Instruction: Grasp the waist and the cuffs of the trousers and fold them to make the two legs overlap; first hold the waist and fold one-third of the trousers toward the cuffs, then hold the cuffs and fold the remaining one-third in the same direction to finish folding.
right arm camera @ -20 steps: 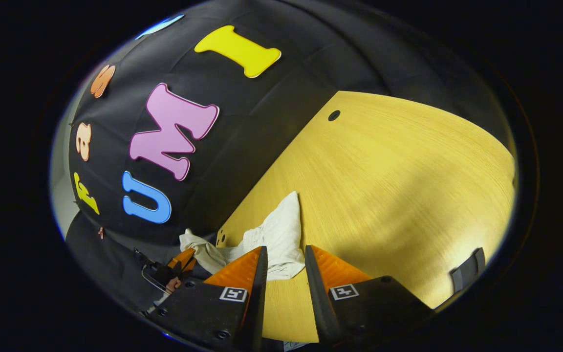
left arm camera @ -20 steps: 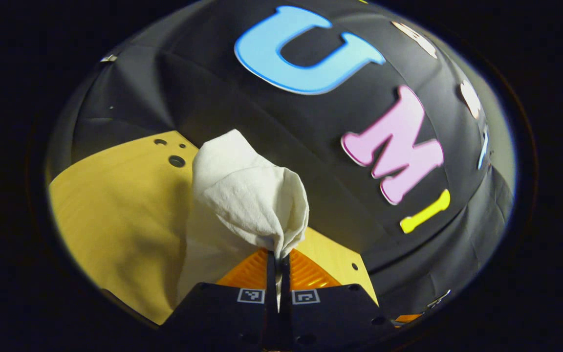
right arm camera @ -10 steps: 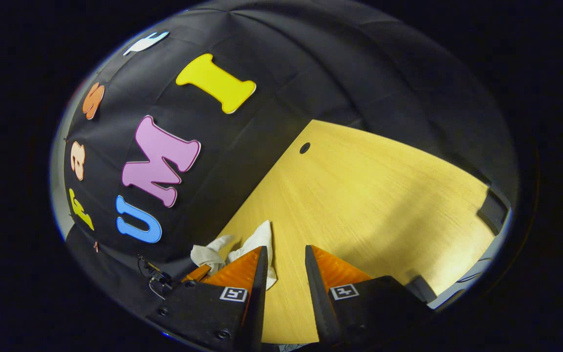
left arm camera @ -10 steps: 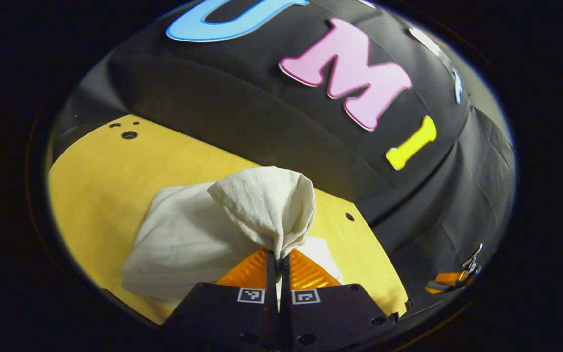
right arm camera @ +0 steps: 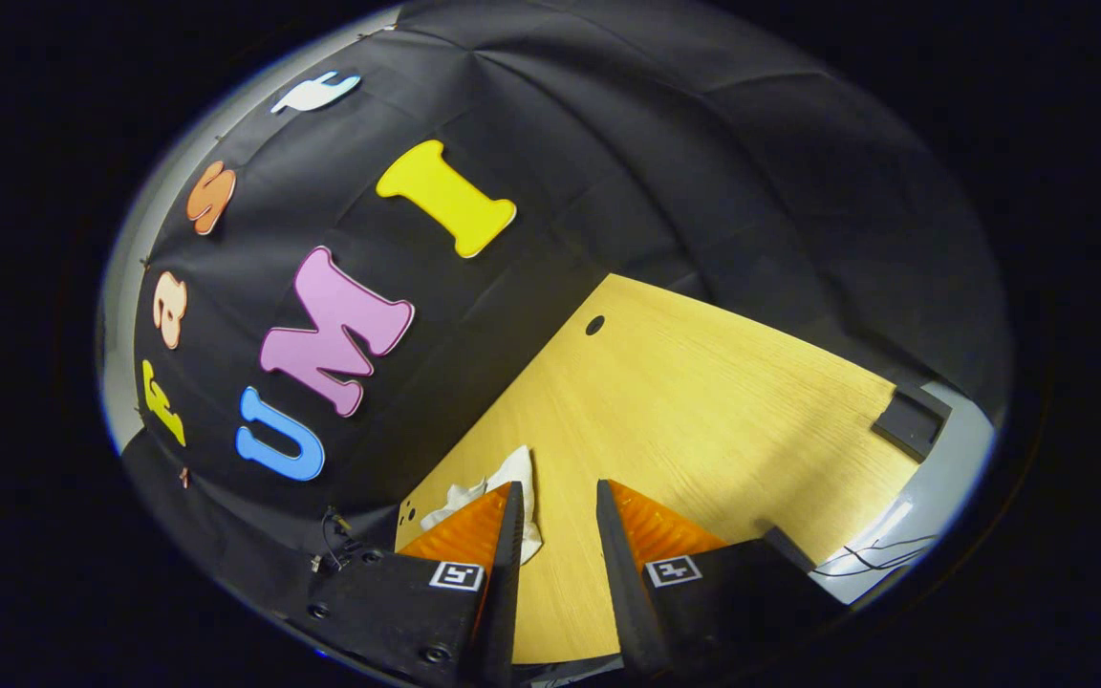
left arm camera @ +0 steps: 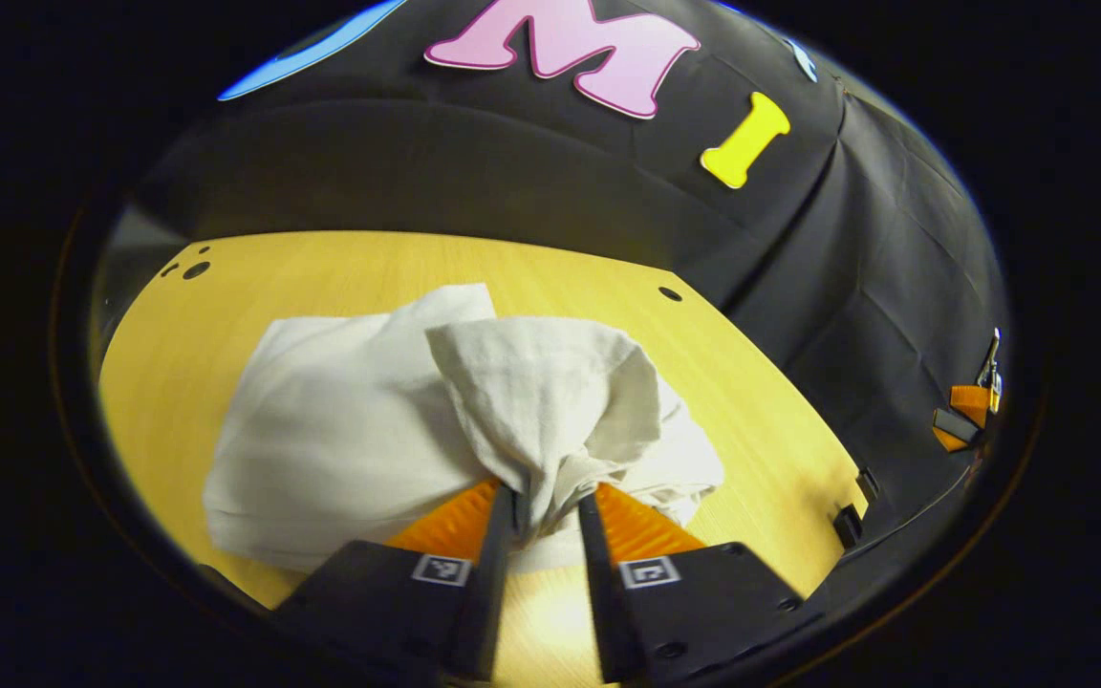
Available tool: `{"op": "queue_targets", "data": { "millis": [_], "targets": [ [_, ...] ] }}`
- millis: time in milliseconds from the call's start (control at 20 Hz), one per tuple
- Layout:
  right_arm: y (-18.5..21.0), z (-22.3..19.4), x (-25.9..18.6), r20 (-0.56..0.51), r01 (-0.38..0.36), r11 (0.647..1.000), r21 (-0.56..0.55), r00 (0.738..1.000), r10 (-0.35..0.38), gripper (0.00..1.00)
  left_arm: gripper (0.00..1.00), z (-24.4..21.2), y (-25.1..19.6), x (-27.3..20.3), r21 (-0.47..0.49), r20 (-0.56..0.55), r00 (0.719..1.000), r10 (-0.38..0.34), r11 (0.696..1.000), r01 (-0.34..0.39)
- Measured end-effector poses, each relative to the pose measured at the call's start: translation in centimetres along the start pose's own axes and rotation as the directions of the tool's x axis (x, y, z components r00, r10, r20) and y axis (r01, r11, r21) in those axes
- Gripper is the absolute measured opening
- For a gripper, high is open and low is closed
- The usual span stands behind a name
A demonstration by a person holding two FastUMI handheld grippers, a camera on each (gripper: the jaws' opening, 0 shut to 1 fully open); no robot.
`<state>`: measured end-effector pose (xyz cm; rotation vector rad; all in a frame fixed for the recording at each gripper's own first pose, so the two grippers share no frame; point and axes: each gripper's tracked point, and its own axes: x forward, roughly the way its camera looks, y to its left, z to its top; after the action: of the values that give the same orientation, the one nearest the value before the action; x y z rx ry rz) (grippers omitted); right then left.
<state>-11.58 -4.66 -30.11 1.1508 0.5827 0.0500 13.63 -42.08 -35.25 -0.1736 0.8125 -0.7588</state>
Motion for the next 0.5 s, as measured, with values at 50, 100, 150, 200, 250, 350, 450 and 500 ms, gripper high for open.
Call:
{"op": "queue_targets", "data": {
  "millis": [50, 100, 150, 200, 250, 350, 450, 500],
  "targets": [
    [0.8, -0.4, -0.3, 0.002, -0.01, 1.0, -0.002, 1.0, 0.01, 0.47, 0.58, 0.2, -0.4, 0.0, -0.001, 0.001, 1.0, -0.026, 1.0, 0.026],
    [1.9, -0.6, -0.5, 0.006, -0.028, 1.0, 0.001, 1.0, 0.028, 0.47, 0.77, 0.4, -1.2, -0.4, 0.002, 0.002, 0.999, -0.042, 0.999, 0.042],
    [3.4, -1.2, -0.5, 0.009, -0.05, 0.999, 0.004, 0.999, 0.05, 0.47, 0.96, 0.5, -1.5, -0.9, 0.007, 0.004, 0.999, -0.04, 0.999, 0.04],
    [4.8, -1.5, -0.7, 0.011, -0.069, 0.998, 0.005, 0.998, 0.069, 0.47, 0.98, 0.6, -1.4, -1.4, 0.008, 0.005, 0.999, -0.033, 0.999, 0.033],
    [6.1, -2.0, -0.7, 0.01, -0.091, 0.996, 0.005, 0.996, 0.091, 0.47, 0.98, 0.9, -1.4, -1.9, 0.005, 0.009, 1.0, -0.029, 1.0, 0.029],
    [8.5, -3.0, -0.9, 0.011, -0.126, 0.992, -0.004, 0.992, 0.126, 0.47, 0.97, 1.3, -1.4, -3.6, -0.007, 0.016, 0.999, -0.03, 1.0, 0.03],
    [11.3, -3.7, -0.9, 0.025, -0.157, 0.988, -0.007, 0.987, 0.157, 0.47, 0.97, 2.0, -1.1, -5.8, -0.04, 0.033, 0.998, -0.044, 0.998, 0.046],
    [12.6, -3.9, -0.9, 0.036, -0.173, 0.985, -0.009, 0.984, 0.173, 0.47, 0.98, 2.4, -1.1, -7.0, -0.064, 0.048, 0.997, -0.056, 0.996, 0.059]
  ]
}}
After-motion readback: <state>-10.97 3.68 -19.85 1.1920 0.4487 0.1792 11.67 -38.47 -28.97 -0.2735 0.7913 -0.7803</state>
